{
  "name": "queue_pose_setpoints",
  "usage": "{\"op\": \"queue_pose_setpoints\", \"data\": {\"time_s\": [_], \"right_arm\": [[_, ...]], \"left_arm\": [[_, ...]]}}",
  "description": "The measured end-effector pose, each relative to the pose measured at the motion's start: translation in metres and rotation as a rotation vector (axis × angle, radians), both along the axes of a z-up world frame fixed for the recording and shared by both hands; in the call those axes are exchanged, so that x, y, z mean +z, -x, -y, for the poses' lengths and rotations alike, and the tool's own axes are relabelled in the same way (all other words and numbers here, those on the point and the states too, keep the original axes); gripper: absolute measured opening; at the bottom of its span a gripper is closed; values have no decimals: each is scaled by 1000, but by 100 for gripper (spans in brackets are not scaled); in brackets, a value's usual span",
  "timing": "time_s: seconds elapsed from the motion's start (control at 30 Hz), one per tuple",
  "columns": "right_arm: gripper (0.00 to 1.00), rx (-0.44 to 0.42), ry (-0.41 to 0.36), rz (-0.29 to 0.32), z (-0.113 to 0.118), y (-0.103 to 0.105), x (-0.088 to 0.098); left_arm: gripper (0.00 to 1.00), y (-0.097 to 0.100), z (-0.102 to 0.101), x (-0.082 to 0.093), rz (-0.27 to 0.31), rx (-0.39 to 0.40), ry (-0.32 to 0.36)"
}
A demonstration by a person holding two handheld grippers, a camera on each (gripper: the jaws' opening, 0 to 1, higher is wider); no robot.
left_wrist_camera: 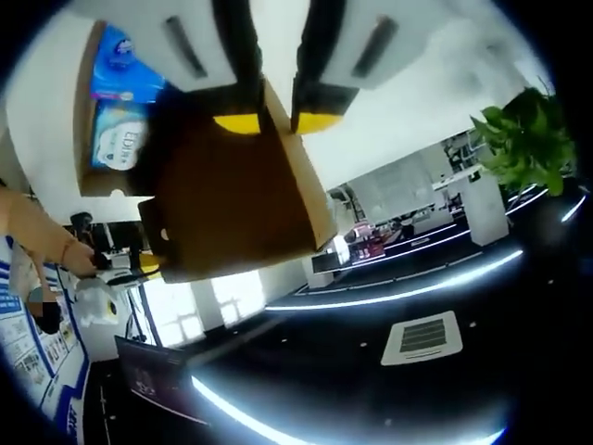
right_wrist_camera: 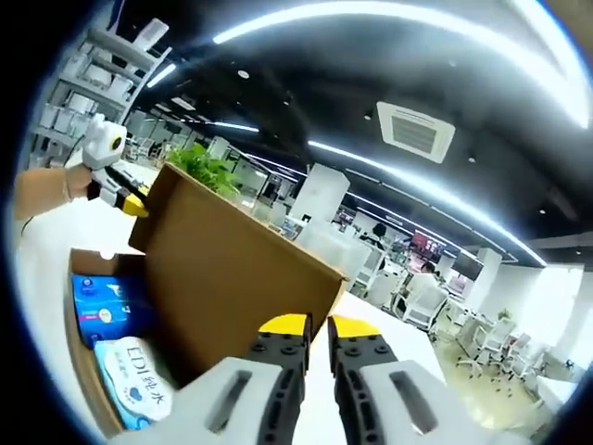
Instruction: Operate the shoe box by opening the lid, removing the specified soft item, and placing it in the target area until the item is outside and the box remains undamaged.
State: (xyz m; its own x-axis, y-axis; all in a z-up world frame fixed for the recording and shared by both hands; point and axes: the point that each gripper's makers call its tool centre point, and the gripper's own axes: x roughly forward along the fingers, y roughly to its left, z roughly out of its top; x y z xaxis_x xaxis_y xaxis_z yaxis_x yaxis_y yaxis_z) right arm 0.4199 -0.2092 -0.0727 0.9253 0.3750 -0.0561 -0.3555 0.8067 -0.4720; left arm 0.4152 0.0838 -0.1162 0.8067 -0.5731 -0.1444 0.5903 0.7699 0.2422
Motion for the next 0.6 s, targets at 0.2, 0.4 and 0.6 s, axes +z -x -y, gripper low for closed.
{"op": "queue_pose_setpoints", "data": {"time_s": [0.2,0.4,0.6], "right_arm": [[19,-29,43,-29,-1,-1,-21],[18,-31,-18,-127,1,0,-56],[9,-31,-87,-174,-5,4,-67]], "left_arm": [[9,-4,-1,1,-19,29,-9],[9,-6,-4,1,-32,35,1],[8,-9,-5,2,-45,37,25]]}}
